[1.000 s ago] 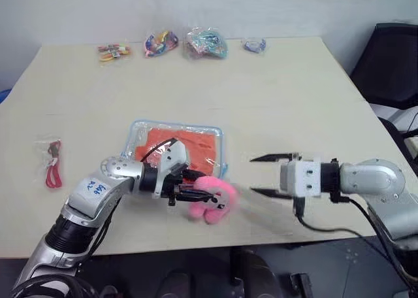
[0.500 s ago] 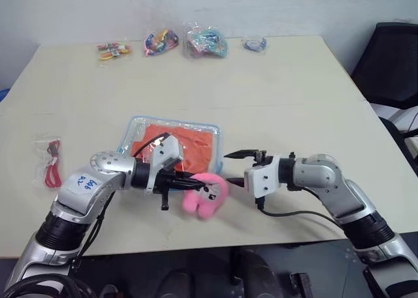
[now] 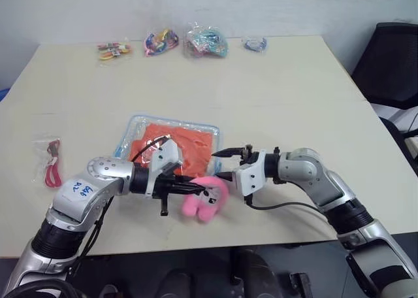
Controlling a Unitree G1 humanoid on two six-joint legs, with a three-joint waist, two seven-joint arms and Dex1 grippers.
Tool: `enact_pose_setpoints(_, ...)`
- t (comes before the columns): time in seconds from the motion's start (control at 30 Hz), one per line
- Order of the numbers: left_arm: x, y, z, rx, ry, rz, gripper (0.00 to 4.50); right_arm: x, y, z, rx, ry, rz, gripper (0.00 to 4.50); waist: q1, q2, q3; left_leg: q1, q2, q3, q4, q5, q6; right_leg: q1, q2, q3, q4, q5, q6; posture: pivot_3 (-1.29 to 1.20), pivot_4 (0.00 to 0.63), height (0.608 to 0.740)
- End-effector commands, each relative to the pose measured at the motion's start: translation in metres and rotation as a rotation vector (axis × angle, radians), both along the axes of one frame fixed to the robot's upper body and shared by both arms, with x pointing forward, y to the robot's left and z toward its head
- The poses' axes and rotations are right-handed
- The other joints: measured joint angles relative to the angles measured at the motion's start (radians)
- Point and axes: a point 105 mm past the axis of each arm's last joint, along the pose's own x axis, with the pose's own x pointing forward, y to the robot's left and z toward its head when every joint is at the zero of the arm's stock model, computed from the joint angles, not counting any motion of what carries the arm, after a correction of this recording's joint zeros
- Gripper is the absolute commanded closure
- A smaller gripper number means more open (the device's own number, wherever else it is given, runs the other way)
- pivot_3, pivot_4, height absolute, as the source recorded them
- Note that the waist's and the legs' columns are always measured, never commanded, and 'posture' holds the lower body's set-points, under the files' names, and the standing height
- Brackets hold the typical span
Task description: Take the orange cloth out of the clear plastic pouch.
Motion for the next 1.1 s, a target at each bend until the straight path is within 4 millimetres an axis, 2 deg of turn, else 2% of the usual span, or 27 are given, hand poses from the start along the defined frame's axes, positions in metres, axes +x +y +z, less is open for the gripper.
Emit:
enact_pose_setpoints(0.03,-0.004,-0.002,0.009,-0.021,-0.034,-0.017,4.50,-0.009,0.010,0.010,0.034,-0.024,0.064,2.93,-0.001,0.000,0.000,0.000,0.000,0.000,0.000,0.000,0.000,0.000,0.000,0.000,0.000,0.000,0.000,0.00,0.150,0.740)
enact_pose_setpoints(0.1,-0.003,-0.003,0.010,-0.023,-0.035,-0.014,4.50,-0.010,0.011,0.008,0.030,-0.023,0.069,3.61,0.000,0.000,0.000,0.000,0.000,0.000,0.000,0.000,0.000,0.000,0.000,0.000,0.000,0.000,0.000,0.00,0.150,0.740)
enact_pose_setpoints(0.33,-0.001,-0.002,0.010,-0.029,-0.036,-0.005,4.50,-0.012,0.010,0.003,0.018,-0.023,0.075,3.61,0.000,0.000,0.000,0.000,0.000,0.000,0.000,0.000,0.000,0.000,0.000,0.001,0.000,0.000,0.000,0.00,0.150,0.740)
enact_pose_setpoints(0.47,0.000,-0.003,0.009,-0.034,-0.032,0.000,4.50,-0.012,0.010,0.003,0.021,-0.018,0.081,4.46,0.000,0.000,0.000,0.000,0.000,0.000,0.000,0.000,0.000,0.000,0.000,0.001,0.000,0.000,0.000,0.00,0.150,0.740)
enact_pose_setpoints(0.7,0.003,0.002,0.008,-0.042,-0.022,0.031,4.50,-0.008,0.000,0.007,0.018,-0.046,0.054,4.46,0.000,0.000,0.000,0.000,0.000,-0.001,0.000,0.000,0.000,0.000,0.000,0.002,0.000,0.000,0.000,0.00,0.150,0.740)
enact_pose_setpoints(0.83,0.004,0.011,0.011,-0.058,-0.007,0.078,4.50,-0.004,-0.012,0.012,0.001,-0.074,0.022,4.46,0.000,0.000,0.000,0.000,0.000,-0.001,0.000,0.000,0.000,0.000,-0.001,0.003,0.000,0.000,0.000,0.00,0.150,0.740)
enact_pose_setpoints(1.1,-0.005,0.045,0.011,-0.058,0.040,0.190,4.50,0.000,-0.045,0.017,-0.076,-0.154,0.016,4.46,-0.001,0.000,0.000,0.000,0.002,-0.003,0.000,0.000,0.000,0.000,-0.001,0.005,0.000,0.000,0.000,0.00,0.150,0.740)
